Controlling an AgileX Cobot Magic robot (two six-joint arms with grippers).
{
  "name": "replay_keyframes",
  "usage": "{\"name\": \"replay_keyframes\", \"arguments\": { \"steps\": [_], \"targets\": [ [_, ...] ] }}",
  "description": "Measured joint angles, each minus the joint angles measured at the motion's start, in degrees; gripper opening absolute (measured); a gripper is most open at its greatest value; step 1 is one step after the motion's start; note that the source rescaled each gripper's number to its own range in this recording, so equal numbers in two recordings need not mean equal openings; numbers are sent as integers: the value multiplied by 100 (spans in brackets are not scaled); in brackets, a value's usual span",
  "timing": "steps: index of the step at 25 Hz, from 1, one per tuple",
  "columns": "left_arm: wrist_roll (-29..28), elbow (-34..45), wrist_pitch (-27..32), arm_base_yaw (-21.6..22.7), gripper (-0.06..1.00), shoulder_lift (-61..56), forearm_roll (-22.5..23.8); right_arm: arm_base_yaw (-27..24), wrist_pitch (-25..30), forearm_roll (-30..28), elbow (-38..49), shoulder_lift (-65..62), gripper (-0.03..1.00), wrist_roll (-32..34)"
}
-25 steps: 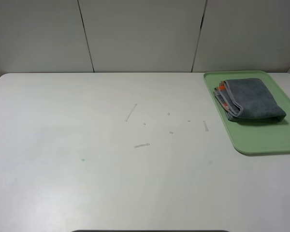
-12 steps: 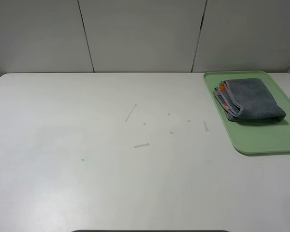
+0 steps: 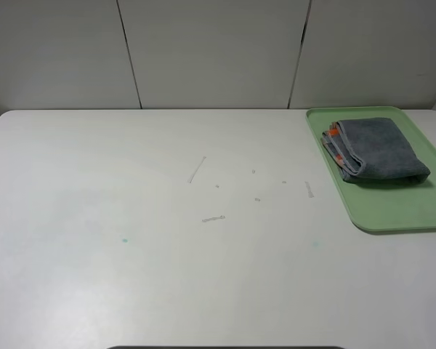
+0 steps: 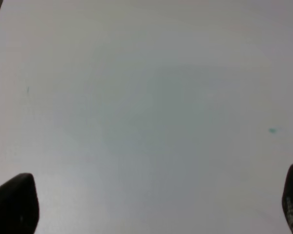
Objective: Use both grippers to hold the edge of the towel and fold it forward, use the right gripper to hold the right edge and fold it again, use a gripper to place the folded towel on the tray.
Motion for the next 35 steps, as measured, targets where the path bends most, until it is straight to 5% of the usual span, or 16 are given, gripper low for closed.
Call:
{"name": "replay_keyframes", "arguments": {
  "steps": [10,35],
  "targets": [
    [0,0,0,0,100,0,0,0,-962,57,1056,5,100,0],
    [0,0,-2,0,100,0,0,0,-1040,160,1226,5,100,0]
  ]
}}
